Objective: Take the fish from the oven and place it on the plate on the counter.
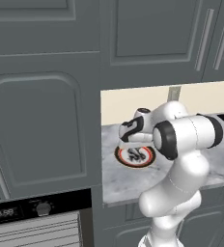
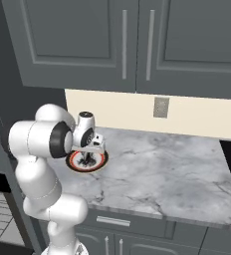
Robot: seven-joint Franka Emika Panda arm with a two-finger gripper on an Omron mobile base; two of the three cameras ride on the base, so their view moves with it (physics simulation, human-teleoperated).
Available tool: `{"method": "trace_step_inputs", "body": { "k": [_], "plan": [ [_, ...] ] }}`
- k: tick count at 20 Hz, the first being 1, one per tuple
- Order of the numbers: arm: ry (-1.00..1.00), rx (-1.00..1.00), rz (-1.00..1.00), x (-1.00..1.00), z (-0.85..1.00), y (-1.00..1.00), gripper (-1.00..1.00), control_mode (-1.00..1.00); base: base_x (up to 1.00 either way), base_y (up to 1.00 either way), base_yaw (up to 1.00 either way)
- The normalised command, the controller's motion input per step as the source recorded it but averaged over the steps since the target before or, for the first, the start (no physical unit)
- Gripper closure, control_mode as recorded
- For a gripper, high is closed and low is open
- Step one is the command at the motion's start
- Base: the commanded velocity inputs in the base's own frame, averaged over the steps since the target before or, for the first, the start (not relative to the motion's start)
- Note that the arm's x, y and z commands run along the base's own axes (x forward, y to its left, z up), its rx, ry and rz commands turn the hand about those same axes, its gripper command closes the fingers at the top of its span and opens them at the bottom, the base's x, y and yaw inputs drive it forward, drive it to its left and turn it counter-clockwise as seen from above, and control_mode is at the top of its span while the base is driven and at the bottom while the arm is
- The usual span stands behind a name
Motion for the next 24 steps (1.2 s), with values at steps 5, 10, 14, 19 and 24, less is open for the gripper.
{"method": "trace_step_inputs", "body": {
  "k": [5,10,14,19,24],
  "plan": [
    [0.0,0.0,0.0,0.16,-0.21,0.0,1.0,-1.0,0.0,0.0,0.0],
    [0.0,0.0,0.0,0.01,-0.15,0.0,1.0,-1.0,0.0,0.0,0.0],
    [0.0,0.0,0.0,0.0,0.0,0.0,1.0,-1.0,0.0,0.0,0.0],
    [0.0,0.0,0.0,0.0,0.0,0.0,-1.0,-1.0,0.0,0.0,0.0],
    [0.0,0.0,0.0,-0.04,0.01,0.0,-1.0,-1.0,0.0,0.0,0.0]
  ]
}}
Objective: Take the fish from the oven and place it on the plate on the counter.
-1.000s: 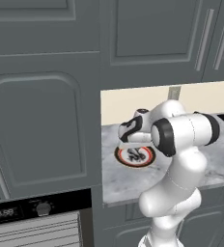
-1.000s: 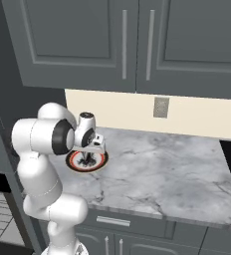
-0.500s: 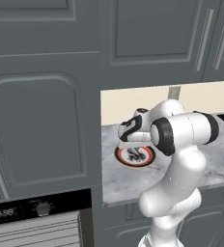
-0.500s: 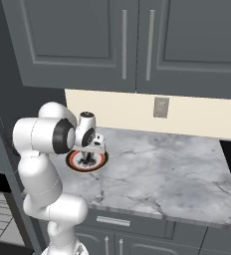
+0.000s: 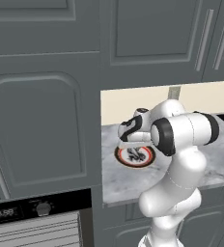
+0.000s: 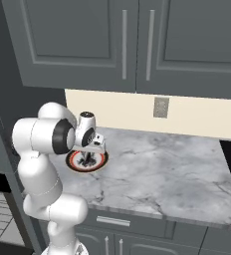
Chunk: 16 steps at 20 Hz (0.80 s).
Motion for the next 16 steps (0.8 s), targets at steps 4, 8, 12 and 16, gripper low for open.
{"method": "trace_step_inputs", "body": {
  "k": [4,8,12,16],
  "plan": [
    [0.0,0.0,-0.01,-0.09,0.0,0.0,-1.0,-1.0,0.0,0.0,0.0],
    [0.0,0.0,0.0,-0.02,0.0,0.0,-1.0,-1.0,0.0,0.0,0.0],
    [-0.01,0.0,0.0,-0.08,0.12,0.0,-1.0,-1.0,0.0,0.0,0.0],
    [-0.09,0.04,0.0,-0.9,0.17,-0.21,-1.0,-1.0,0.0,0.0,0.0]
  ]
}}
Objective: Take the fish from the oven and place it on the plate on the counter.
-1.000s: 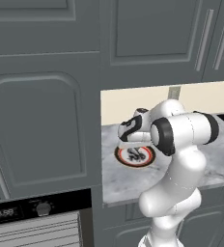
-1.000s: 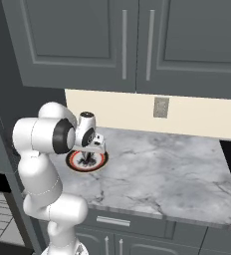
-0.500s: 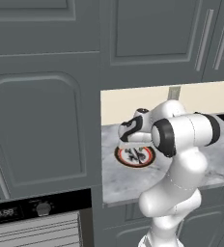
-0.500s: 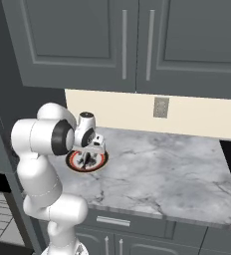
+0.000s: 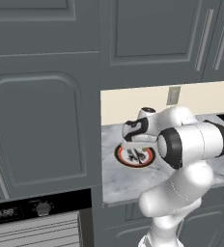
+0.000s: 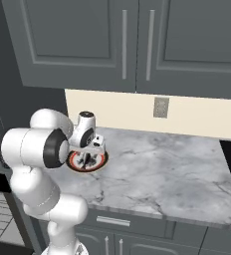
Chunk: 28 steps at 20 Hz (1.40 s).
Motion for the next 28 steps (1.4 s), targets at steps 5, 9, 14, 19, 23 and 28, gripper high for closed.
{"method": "trace_step_inputs", "body": {
  "k": [5,9,14,19,23,28],
  "plan": [
    [-0.2,0.12,-0.01,-0.98,0.04,-0.39,-1.0,-1.0,0.0,0.0,0.0],
    [-0.24,0.14,0.0,-0.97,0.47,-0.4,-1.0,-1.0,0.0,0.0,0.0],
    [-0.08,0.07,0.02,-0.79,0.99,-0.26,-1.0,-1.0,0.0,0.0,0.0],
    [0.03,0.0,0.07,-0.62,1.0,-0.13,-1.0,-1.0,0.0,0.0,0.0],
    [0.09,0.0,0.02,-0.76,1.0,-0.02,-1.0,-1.0,0.0,0.0,0.0],
    [0.17,0.0,0.0,-0.72,1.0,0.0,-1.0,-1.0,0.0,0.0,0.0]
  ]
}}
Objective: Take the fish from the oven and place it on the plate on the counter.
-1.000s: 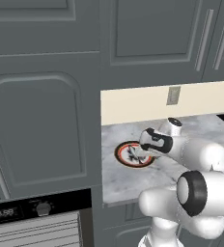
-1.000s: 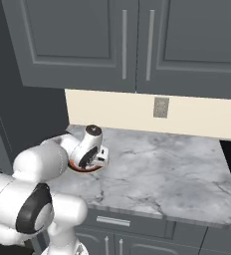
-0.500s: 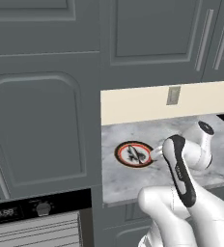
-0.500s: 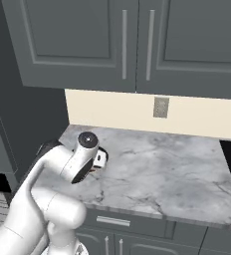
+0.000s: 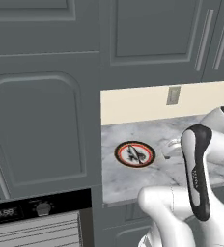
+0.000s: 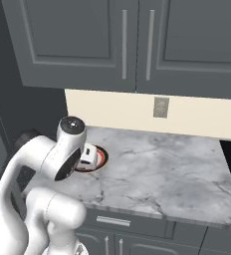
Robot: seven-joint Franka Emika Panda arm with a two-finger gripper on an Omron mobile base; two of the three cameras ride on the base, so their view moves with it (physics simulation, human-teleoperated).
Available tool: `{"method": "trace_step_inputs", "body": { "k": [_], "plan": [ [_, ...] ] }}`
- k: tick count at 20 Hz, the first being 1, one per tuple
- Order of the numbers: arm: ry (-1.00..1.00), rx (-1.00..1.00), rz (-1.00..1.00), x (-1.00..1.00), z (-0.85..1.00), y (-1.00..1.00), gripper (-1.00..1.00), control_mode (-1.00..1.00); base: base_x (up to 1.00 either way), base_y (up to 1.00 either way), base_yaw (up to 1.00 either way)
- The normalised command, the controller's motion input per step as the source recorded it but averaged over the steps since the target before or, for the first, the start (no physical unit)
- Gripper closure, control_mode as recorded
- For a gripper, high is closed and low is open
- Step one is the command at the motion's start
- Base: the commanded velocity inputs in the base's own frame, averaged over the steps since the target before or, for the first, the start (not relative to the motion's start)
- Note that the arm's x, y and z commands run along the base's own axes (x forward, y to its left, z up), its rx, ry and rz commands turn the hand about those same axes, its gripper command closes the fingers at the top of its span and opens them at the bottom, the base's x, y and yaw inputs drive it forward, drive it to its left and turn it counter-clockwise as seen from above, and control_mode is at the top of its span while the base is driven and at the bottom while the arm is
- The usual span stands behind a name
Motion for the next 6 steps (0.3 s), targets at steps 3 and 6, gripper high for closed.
{"method": "trace_step_inputs", "body": {
  "k": [3,6],
  "plan": [
    [0.2,-0.02,0.0,-0.48,1.0,0.0,-1.0,-1.0,0.0,0.0,0.0],
    [0.13,-0.02,-0.04,-0.41,0.96,0.0,-1.0,-1.0,0.0,0.0,0.0]
  ]
}}
